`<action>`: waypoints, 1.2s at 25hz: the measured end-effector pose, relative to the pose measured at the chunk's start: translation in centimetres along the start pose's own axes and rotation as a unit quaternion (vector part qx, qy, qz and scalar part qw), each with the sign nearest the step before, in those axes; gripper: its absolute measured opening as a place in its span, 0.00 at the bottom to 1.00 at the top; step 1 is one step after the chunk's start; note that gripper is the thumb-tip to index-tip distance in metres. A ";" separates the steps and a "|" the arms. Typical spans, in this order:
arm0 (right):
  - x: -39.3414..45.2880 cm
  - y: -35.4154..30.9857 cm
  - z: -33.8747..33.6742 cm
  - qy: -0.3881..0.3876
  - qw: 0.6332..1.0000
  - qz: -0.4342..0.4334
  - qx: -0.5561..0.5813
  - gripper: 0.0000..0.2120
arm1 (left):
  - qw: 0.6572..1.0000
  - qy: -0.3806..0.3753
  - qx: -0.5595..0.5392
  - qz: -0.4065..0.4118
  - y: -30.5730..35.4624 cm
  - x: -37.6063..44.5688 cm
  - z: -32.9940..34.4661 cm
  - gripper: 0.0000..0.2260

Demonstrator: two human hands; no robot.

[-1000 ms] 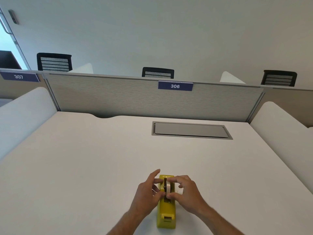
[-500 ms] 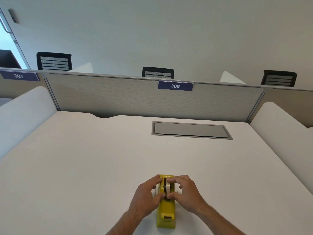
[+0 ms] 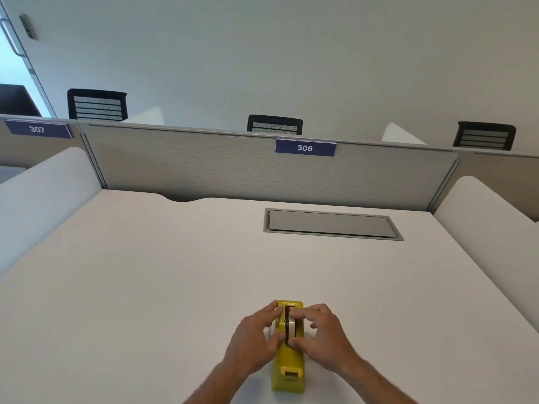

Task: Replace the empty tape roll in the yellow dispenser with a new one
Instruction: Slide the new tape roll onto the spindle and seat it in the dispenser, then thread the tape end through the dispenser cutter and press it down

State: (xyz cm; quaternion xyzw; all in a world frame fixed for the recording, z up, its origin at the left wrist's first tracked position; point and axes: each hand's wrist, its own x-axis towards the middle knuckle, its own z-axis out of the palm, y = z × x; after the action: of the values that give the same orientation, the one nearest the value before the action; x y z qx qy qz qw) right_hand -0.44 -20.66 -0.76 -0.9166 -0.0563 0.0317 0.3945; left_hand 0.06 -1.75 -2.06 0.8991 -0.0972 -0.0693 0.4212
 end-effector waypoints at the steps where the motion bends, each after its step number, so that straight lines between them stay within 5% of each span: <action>1: -0.1 0.0 0.0 0.002 1.000 -0.007 0.002 0.25 | 1.000 0.000 -0.004 0.002 0.1 0.0 0.0 0.26; 17: 0.3 -0.4 -1.1 0.038 0.984 -0.158 -0.079 0.12 | 0.999 -0.030 -0.007 0.009 0.6 0.6 0.1 0.28; 30: 0.9 -0.4 -1.9 0.025 0.978 -0.182 -0.100 0.11 | 1.000 -0.021 -0.011 0.005 1.1 0.5 0.2 0.23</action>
State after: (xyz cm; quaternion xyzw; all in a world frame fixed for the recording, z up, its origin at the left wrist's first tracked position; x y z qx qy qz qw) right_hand 0.66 -21.63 0.79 -0.9264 -0.2150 -0.0690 0.3014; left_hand 0.38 -2.69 -1.41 0.8923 -0.1101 -0.0872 0.4290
